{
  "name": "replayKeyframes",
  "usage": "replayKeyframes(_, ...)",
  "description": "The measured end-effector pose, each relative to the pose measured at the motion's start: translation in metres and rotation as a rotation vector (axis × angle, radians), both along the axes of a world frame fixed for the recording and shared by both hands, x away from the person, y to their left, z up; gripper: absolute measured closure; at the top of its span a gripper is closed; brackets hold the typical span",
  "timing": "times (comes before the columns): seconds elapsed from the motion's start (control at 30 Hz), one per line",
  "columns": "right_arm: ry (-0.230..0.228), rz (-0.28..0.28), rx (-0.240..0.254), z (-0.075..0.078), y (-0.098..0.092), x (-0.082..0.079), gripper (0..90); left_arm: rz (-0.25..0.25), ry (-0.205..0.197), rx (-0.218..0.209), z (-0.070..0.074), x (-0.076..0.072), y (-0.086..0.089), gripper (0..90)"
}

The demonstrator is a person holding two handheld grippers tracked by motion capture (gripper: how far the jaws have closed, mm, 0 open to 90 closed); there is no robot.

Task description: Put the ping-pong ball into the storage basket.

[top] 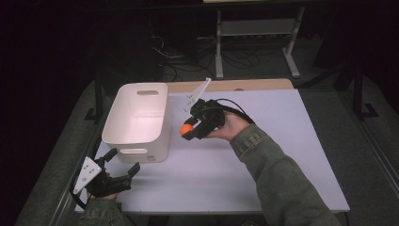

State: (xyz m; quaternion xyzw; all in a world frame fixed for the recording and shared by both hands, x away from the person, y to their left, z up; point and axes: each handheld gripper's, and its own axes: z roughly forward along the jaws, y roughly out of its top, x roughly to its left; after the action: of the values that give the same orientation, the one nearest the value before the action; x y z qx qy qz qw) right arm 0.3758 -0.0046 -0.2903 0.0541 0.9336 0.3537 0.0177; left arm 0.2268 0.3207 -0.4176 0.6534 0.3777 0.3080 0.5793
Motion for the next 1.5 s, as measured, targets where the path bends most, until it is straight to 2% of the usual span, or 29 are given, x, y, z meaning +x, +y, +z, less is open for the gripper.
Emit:
replayKeyframes(0.37,-0.021,0.045,0.001,0.014,0.024,0.003,50.1,-0.001,0.002,0.001,0.000,0.000,0.000,1.5)
replayKeyframes(0.63,-0.023,0.060,-0.001,0.017,0.036,0.004,50.1,0.001,0.005,0.001,0.000,0.000,0.000,1.5)
replayKeyframes(0.7,-0.041,0.058,-0.002,0.018,0.039,0.004,50.1,0.001,0.004,0.002,0.000,0.000,0.000,1.5)
replayKeyframes(0.83,-0.046,0.065,0.010,0.019,0.043,0.005,50.1,0.000,0.004,0.002,0.000,0.000,0.000,1.5)
replayKeyframes(1.2,-0.038,0.069,0.014,0.026,0.056,0.013,50.1,-0.001,0.004,0.000,0.000,0.000,0.001,1.5)
replayKeyframes(1.5,-0.032,0.070,0.033,0.024,0.067,0.020,50.1,-0.006,0.007,0.005,-0.001,0.000,-0.001,1.5)
